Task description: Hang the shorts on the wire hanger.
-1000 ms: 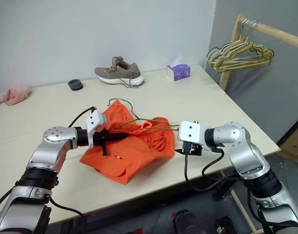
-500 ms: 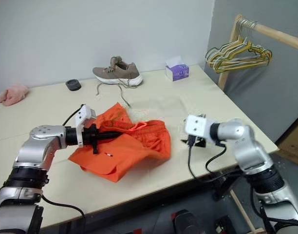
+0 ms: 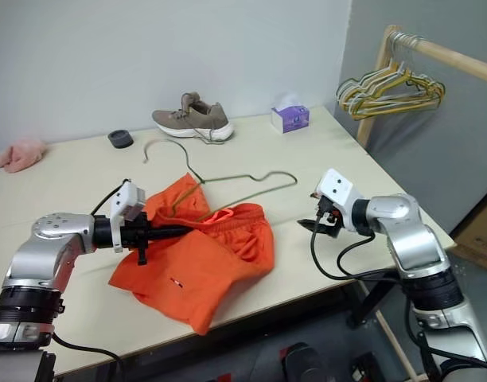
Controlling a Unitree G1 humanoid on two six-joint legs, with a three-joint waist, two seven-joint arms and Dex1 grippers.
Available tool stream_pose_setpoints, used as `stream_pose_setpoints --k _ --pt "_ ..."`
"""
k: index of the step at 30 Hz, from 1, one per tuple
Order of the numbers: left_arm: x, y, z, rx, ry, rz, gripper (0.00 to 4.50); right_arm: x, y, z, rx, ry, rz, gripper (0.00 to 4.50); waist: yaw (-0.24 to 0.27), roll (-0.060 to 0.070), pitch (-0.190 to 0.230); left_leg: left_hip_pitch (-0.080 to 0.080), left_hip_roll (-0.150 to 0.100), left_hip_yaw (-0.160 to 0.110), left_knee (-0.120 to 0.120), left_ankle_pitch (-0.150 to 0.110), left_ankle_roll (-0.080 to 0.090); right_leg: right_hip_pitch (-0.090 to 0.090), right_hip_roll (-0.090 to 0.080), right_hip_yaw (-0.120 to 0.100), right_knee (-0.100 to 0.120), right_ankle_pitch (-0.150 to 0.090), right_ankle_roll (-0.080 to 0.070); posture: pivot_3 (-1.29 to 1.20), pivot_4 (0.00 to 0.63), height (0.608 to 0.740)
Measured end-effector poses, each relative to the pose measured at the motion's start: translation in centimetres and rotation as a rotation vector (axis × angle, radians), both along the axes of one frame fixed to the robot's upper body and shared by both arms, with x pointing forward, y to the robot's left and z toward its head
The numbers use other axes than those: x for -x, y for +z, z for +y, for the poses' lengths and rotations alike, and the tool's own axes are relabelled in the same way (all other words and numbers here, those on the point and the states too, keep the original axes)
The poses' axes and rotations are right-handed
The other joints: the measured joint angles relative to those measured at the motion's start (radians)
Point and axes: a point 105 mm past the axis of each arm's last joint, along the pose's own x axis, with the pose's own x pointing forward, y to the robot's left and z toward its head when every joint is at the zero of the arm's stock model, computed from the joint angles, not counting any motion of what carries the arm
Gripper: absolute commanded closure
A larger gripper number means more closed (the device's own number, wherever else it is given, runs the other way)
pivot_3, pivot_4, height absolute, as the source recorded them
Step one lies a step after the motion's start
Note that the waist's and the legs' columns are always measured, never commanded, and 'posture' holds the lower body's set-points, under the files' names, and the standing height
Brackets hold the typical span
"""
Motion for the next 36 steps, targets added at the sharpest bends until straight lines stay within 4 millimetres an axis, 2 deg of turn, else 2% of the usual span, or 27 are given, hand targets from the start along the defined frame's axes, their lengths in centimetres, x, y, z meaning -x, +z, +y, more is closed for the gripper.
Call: stream_pose_setpoints --k 2,5,9,12,15,22,25,28,30,32,34,36 --pt "0.3 0.8 -0.4 0.036 -0.02 0.008 4.5 -0.7 -0.7 0.5 -0.041 -0.026 0.056 0.6 -0.004 0.0 0.0 0.0 0.0 0.0 0.0 0.0 0.0 0.0 0.0 0.0 0.001 0.0 0.001 -0.28 0.0 0.74" --pt "0.3 1.7 -0.2 0.046 -0.021 0.009 4.5 -1.5 -0.7 1.7 -0.092 -0.041 0.106 0.6 -0.01 0.0 0.0 0.001 0.0 0.0 0.0 0.0 0.0 0.0 0.0 0.0 0.001 0.001 0.0 -0.28 0.0 0.74" --pt "0.4 1.9 0.0 0.04 -0.017 0.006 4.5 -1.8 -1.4 3.6 -0.129 -0.035 0.184 0.6 -0.016 0.001 -0.002 0.0 0.0 -0.001 0.0 0.0 0.0 0.0 0.001 0.0 0.001 0.001 0.0 -0.26 0.0 0.74" --pt "0.5 1.7 0.1 0.031 -0.017 0.006 4.5 -1.8 -3.4 5.8 -0.212 -0.075 0.363 0.6 -0.02 -0.001 -0.003 0.0 0.001 -0.001 0.0 0.0 0.0 0.0 0.001 0.0 0.001 0.001 0.0 -0.26 0.0 0.74" --pt "0.7 1.6 -0.1 0.021 -0.027 -0.007 4.5 -0.5 -4.5 8.2 -0.304 -0.056 0.545 0.6 -0.018 -0.001 -0.003 -0.001 0.0 -0.001 0.0 0.0 0.0 -0.001 0.001 0.0 0.001 0.001 0.0 -0.26 0.0 0.74" --pt "0.7 1.2 0.0 0.019 -0.006 -0.003 4.5 0.1 -4.5 8.5 -0.341 -0.073 0.625 0.6 0.005 -0.001 -0.005 -0.001 0.0 -0.001 0.0 0.0 0.0 -0.001 0.001 0.0 0.001 0.001 0.0 -0.26 0.0 0.74" --pt "0.5 1.2 0.1 0.019 0.012 -0.012 4.5 0.9 -5.8 8.0 -0.263 -0.071 0.593 1.18 0.01 -0.001 -0.005 -0.001 0.0 -0.001 0.0 0.0 0.0 -0.001 0.001 0.0 0.0 0.001 0.0 -0.26 0.0 0.74" --pt "0.0 1.1 0.0 0.042 0.046 -0.023 4.5 1.7 -6.9 7.1 -0.142 -0.043 0.499 2.22 0.014 -0.001 -0.005 -0.001 0.0 0.0 0.0 0.0 0.0 -0.001 0.0 0.0 -0.001 0.001 0.0 -0.27 0.0 0.74" --pt "-0.2 0.9 -0.1 0.058 0.064 -0.022 4.5 1.9 -7.5 6.2 0.0 -0.012 0.342 2.94 0.016 -0.001 -0.005 -0.002 0.0 0.0 0.0 0.0 0.0 -0.001 0.0 0.0 -0.001 0.001 0.0 -0.27 0.0 0.74" --pt "-0.2 0.8 -0.1 0.062 0.073 -0.02 4.5 1.5 -8.0 5.1 0.116 -0.006 0.196 3.65 0.015 -0.001 -0.005 -0.001 0.0 0.0 0.0 0.0 0.0 -0.001 0.0 0.0 -0.001 0.001 0.0 -0.27 0.0 0.74" --pt "0.0 0.6 0.0 0.061 0.073 -0.012 4.5 1.1 -7.7 5.0 0.135 -0.006 0.125 4.38 0.007 -0.001 -0.005 -0.001 0.0 0.0 0.0 0.0 0.0 -0.001 0.001 0.0 -0.001 0.001 0.0 -0.27 0.0 0.74" --pt "0.2 0.4 -0.2 0.06 0.067 -0.007 4.5 1.3 -7.1 5.3 0.118 0.018 0.098 4.47 0.0 -0.002 -0.005 0.0 0.001 0.0 0.0 0.0 0.0 -0.001 0.001 0.0 0.0 0.001 0.0 -0.28 0.0 0.74"
